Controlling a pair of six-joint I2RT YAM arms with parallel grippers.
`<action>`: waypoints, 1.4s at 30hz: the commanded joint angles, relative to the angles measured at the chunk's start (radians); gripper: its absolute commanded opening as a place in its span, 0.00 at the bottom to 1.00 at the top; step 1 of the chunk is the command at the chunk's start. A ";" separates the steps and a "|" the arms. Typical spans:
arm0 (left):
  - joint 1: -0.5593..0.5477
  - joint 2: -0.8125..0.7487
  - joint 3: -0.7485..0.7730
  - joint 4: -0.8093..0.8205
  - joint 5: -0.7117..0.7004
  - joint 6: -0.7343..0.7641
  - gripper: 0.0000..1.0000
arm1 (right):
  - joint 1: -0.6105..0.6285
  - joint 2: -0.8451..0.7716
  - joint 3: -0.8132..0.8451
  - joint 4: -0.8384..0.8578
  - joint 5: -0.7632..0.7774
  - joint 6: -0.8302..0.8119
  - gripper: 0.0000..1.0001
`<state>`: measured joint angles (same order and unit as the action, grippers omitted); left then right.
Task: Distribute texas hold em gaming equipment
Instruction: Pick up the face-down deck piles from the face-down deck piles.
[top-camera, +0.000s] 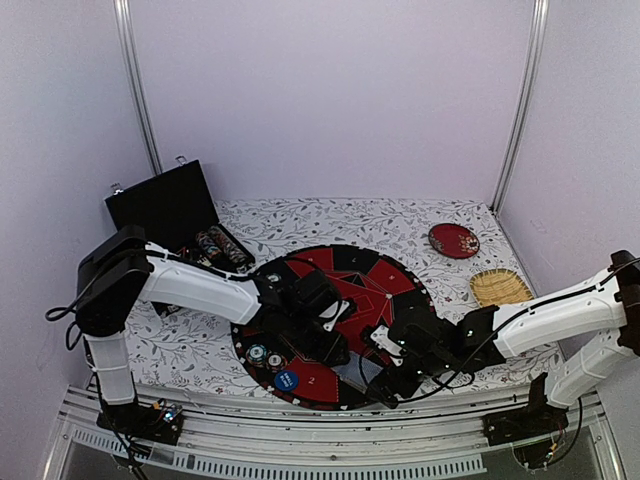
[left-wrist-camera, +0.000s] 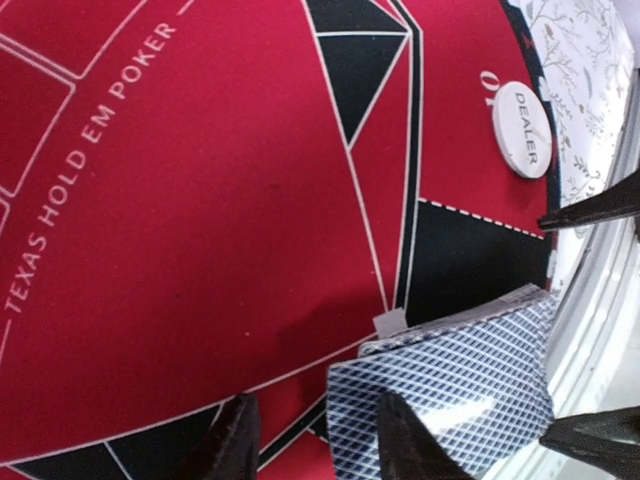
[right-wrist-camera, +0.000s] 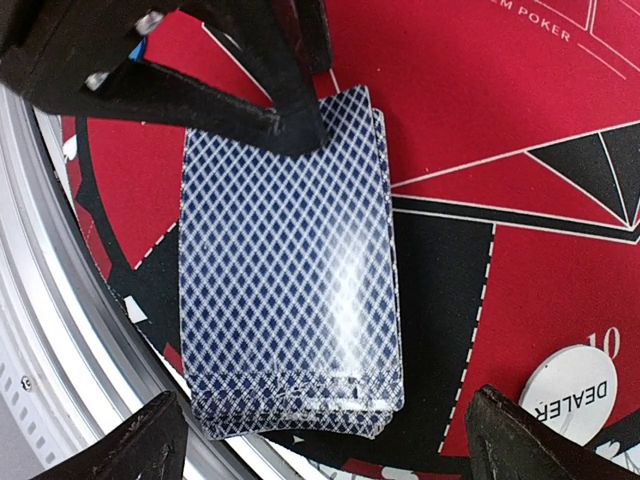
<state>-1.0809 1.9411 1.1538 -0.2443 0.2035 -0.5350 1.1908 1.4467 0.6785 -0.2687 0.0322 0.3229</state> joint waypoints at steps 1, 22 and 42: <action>-0.015 -0.014 -0.056 -0.020 0.013 -0.001 0.40 | -0.004 -0.017 -0.010 -0.006 0.002 0.009 0.99; 0.003 -0.056 -0.095 0.126 0.149 0.008 0.36 | -0.007 0.161 0.051 0.040 -0.085 -0.054 0.87; 0.050 -0.121 -0.140 0.110 0.123 0.043 0.00 | -0.008 0.123 0.040 -0.031 -0.078 -0.012 0.83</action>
<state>-1.0496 1.8565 1.0325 -0.1379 0.3275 -0.5114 1.1835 1.5764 0.7399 -0.2276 -0.0109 0.2810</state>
